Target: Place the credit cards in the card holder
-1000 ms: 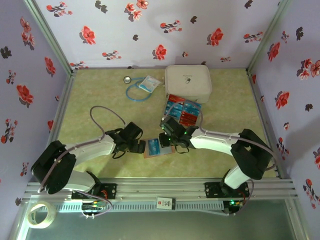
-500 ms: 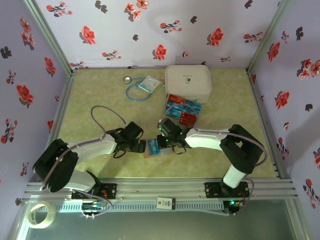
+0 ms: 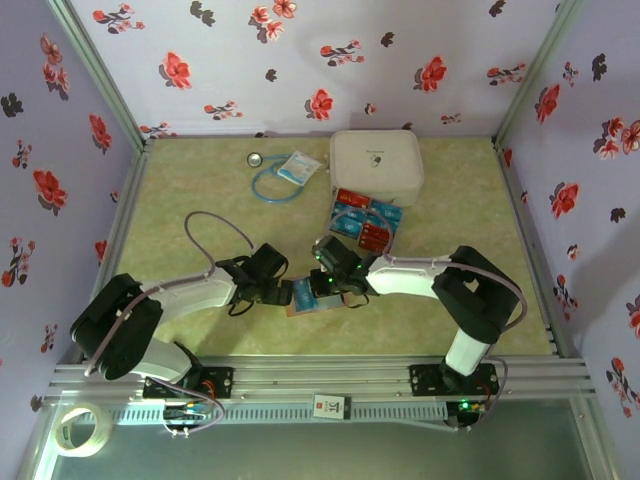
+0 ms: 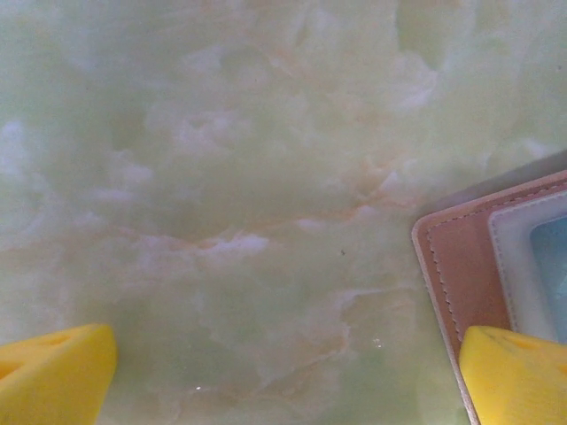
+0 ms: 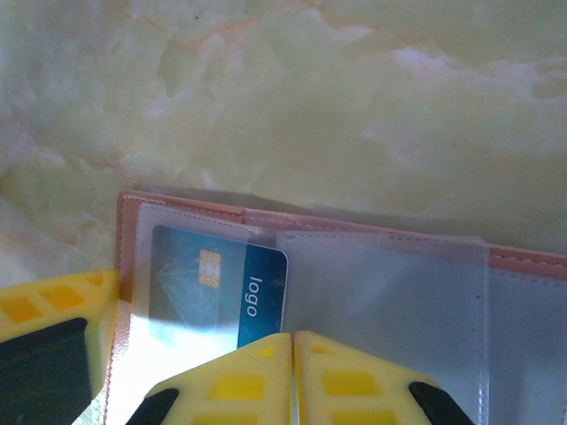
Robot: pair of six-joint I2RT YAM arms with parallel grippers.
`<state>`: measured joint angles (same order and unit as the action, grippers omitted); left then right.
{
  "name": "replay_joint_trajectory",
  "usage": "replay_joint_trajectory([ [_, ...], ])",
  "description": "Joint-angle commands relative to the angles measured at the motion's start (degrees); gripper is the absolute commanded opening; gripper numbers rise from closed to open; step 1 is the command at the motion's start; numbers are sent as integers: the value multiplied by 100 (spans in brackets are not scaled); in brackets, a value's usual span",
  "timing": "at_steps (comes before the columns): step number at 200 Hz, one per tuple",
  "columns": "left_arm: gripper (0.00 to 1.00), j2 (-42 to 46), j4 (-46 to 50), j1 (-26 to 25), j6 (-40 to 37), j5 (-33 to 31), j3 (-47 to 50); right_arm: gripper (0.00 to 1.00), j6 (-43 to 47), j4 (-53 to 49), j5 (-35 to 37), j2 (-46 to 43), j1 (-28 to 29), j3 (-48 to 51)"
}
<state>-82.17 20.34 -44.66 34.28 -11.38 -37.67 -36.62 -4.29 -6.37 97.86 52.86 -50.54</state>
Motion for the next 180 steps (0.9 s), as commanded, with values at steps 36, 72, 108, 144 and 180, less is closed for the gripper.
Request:
replay_joint_trajectory([
  [36,100,-86,-84,54,-91,65,63,8,-148,75,-170,242,96,-280],
  [72,100,-14,-43,66,-110,67,33,8,-231,148,-217,288,188,-280],
  [108,100,305,111,232,-159,87,-4,8,-260,137,-165,170,192,-204],
  [144,100,710,318,401,-171,186,20,12,-250,-5,-36,-170,198,-123],
  [180,100,921,438,431,-111,285,110,13,-275,-38,24,-456,198,31],
])
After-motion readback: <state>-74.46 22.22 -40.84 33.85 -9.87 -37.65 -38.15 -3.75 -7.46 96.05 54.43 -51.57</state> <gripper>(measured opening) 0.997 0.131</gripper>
